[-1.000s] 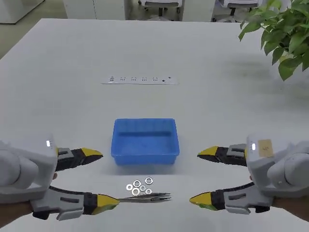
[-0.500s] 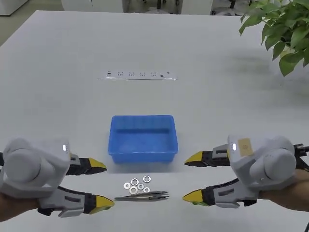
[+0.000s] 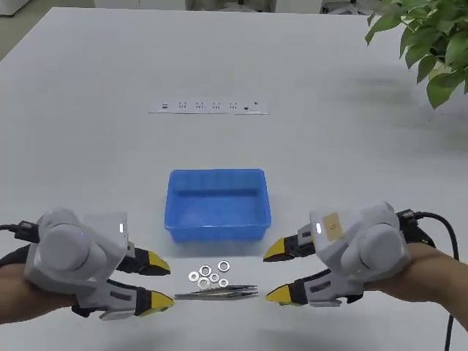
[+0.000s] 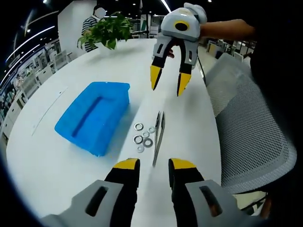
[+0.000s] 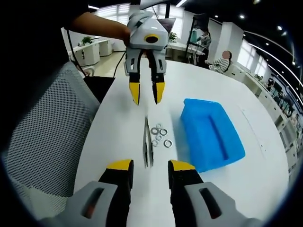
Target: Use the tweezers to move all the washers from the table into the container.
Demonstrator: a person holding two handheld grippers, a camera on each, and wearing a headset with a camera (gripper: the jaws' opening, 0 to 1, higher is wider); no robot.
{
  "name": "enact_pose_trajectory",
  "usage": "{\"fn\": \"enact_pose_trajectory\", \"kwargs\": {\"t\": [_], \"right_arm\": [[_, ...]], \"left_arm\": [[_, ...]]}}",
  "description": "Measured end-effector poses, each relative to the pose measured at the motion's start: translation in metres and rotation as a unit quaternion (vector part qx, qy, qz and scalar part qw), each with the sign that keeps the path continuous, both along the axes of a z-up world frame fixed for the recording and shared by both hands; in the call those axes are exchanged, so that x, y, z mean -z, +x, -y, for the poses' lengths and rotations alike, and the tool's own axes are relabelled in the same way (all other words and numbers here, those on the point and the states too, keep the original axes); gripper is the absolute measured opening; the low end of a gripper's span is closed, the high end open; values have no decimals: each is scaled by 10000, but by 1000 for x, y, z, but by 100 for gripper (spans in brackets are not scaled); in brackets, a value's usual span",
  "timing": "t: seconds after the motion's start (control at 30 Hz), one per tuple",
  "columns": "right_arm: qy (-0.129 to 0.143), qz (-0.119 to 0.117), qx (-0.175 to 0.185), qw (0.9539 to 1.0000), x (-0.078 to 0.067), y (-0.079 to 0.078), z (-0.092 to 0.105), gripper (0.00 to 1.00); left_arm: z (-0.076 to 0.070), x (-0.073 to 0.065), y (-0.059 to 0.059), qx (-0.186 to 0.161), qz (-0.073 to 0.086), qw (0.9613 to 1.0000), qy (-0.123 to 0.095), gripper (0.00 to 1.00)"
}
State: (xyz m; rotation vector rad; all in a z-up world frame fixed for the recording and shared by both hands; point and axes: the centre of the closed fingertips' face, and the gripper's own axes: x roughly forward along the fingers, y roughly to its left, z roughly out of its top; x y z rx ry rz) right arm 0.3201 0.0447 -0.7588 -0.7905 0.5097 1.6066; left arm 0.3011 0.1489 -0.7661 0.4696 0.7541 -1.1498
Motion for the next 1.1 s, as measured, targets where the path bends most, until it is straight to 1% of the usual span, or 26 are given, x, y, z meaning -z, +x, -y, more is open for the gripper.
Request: {"fn": "enact_pose_trajectory", "kwargs": {"t": [0.1,0.2,0.27,0.43,0.53,0.7,0.77,0.9,0.93,0.97,1.0,1.03,1.1], "right_arm": [[-106,6,-106,9999,8,-1,-4,29],[-171,42,-196,9997,14,-1,-8,26],[-225,74,-242,9994,19,0,-10,25],[-302,-11,-357,9989,27,-2,-17,22],[-346,-25,-397,9986,31,-4,-19,20],[-391,-92,-405,9984,38,-4,-24,18],[-406,-176,-390,9983,40,-5,-24,17],[-443,-160,-368,9982,44,-3,-25,16],[-437,-166,-370,9982,44,-4,-25,16],[-440,-166,-375,9982,44,-4,-26,15],[-449,-159,-382,9981,45,-3,-26,14],[-463,-145,-394,9980,46,-3,-25,13],[-496,-133,-423,9978,47,-4,-25,13]], "left_arm": [[2,5,0,98,-9,9999,66,26],[3,10,2,180,-1,9997,185,23],[4,13,3,208,-18,9995,217,21],[7,19,3,298,-78,9992,270,18],[7,23,3,319,-96,9989,327,17],[8,29,3,345,-122,9986,389,14],[8,32,4,364,-122,9984,425,14],[8,38,2,437,-142,9976,519,12],[8,39,1,450,-131,9975,520,12],[9,38,3,409,-107,9981,458,11],[9,38,3,393,-121,9981,449,11],[10,38,4,400,-76,9983,426,10],[10,38,4,373,-53,9985,405,8]]}}
